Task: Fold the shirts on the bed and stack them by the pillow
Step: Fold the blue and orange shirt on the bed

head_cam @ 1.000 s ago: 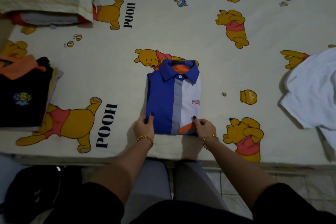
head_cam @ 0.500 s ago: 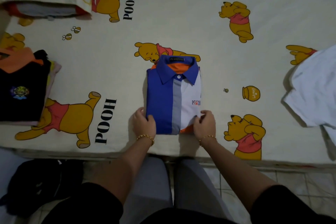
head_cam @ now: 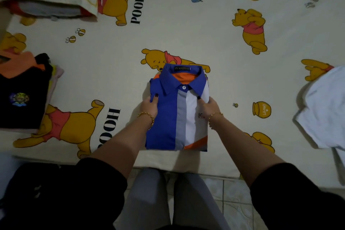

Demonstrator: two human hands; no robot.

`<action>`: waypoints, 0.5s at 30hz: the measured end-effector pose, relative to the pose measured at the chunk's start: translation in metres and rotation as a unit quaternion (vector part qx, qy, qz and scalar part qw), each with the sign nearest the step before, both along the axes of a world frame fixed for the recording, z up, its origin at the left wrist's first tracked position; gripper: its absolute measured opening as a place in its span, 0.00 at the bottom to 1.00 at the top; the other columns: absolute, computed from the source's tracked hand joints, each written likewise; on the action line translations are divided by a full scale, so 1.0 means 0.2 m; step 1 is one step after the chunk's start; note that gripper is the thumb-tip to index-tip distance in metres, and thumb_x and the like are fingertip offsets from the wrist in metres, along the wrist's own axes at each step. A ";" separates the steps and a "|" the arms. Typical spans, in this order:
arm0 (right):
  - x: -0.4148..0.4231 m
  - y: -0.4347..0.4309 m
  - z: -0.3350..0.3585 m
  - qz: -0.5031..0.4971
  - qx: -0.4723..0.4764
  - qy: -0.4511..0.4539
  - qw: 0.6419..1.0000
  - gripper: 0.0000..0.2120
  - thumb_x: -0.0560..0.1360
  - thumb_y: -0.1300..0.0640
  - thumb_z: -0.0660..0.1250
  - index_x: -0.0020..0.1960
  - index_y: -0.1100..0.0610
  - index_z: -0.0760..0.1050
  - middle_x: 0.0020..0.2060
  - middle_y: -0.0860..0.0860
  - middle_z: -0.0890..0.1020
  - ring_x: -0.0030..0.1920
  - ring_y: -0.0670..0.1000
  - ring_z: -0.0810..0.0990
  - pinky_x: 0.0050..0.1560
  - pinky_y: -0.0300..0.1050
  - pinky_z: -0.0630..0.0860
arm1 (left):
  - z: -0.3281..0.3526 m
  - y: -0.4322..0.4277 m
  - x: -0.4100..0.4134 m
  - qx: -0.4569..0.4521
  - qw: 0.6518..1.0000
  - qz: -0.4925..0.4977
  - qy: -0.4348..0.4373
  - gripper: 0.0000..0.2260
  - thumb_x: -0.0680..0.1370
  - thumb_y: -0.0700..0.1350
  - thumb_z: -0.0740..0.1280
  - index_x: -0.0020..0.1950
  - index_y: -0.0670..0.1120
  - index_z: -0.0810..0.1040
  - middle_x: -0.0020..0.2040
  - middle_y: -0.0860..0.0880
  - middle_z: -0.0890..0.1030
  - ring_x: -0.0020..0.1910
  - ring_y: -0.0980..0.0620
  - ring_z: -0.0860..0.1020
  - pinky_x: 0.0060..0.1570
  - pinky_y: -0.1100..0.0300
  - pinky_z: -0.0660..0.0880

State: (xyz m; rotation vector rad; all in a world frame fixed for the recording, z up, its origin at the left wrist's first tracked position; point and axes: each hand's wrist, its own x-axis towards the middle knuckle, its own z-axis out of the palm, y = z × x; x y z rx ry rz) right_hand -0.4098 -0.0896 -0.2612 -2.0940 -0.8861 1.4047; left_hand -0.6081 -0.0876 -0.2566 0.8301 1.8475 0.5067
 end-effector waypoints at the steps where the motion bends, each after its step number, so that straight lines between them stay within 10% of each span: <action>1: -0.03 0.00 0.06 0.011 0.001 -0.001 1.000 0.21 0.78 0.48 0.62 0.64 0.61 0.71 0.59 0.60 0.78 0.56 0.59 0.76 0.55 0.53 0.75 | 0.05 -0.01 -0.03 0.006 1.000 0.012 -0.008 0.20 0.82 0.53 0.55 0.64 0.39 0.73 0.56 0.41 0.77 0.52 0.44 0.74 0.47 0.60 0.67; 7: -0.31 0.08 0.34 0.074 0.028 0.013 0.997 0.18 0.80 0.51 0.60 0.64 0.61 0.71 0.56 0.58 0.77 0.53 0.57 0.76 0.44 0.46 0.75 | 0.27 0.01 -0.37 0.039 0.997 0.051 -0.047 0.19 0.82 0.54 0.55 0.62 0.42 0.74 0.52 0.44 0.77 0.51 0.45 0.75 0.52 0.55 0.73; 15: -1.20 0.27 0.49 0.142 0.047 0.026 0.988 0.15 0.80 0.54 0.61 0.60 0.64 0.71 0.54 0.59 0.78 0.54 0.61 0.77 0.51 0.60 0.78 | 0.40 0.22 -1.33 0.090 0.995 0.032 0.026 0.16 0.81 0.55 0.56 0.50 0.44 0.76 0.46 0.44 0.78 0.45 0.46 0.75 0.43 0.57 0.70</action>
